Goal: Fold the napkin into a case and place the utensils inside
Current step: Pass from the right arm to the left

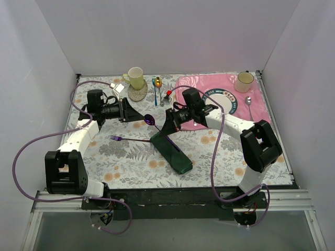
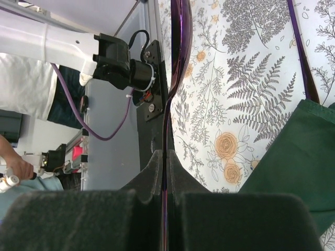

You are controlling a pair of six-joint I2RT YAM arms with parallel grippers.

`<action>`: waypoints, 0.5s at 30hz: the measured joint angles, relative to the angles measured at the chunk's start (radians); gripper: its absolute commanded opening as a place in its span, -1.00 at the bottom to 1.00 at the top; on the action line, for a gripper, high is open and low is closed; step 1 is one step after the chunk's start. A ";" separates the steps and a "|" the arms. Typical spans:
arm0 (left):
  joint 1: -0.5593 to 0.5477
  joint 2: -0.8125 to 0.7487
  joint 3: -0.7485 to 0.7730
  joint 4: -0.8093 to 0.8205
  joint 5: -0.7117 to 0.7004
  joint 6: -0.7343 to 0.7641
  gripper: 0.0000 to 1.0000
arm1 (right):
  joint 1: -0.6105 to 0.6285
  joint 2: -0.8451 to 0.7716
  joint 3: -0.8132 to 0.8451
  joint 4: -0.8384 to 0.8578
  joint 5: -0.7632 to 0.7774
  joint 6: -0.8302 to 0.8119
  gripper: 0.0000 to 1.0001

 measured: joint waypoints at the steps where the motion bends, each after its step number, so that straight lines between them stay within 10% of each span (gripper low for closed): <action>1: -0.009 0.000 -0.001 0.013 -0.003 -0.013 -0.17 | 0.000 0.000 0.000 0.011 0.000 0.013 -0.97; 10: -0.076 0.000 -0.001 0.084 -0.025 -0.056 -1.00 | 0.007 0.000 -0.001 0.053 -0.004 0.067 -0.90; 15: -0.077 0.009 -0.002 0.086 -0.037 -0.039 -1.00 | 0.005 0.000 -0.001 0.062 -0.009 0.077 0.56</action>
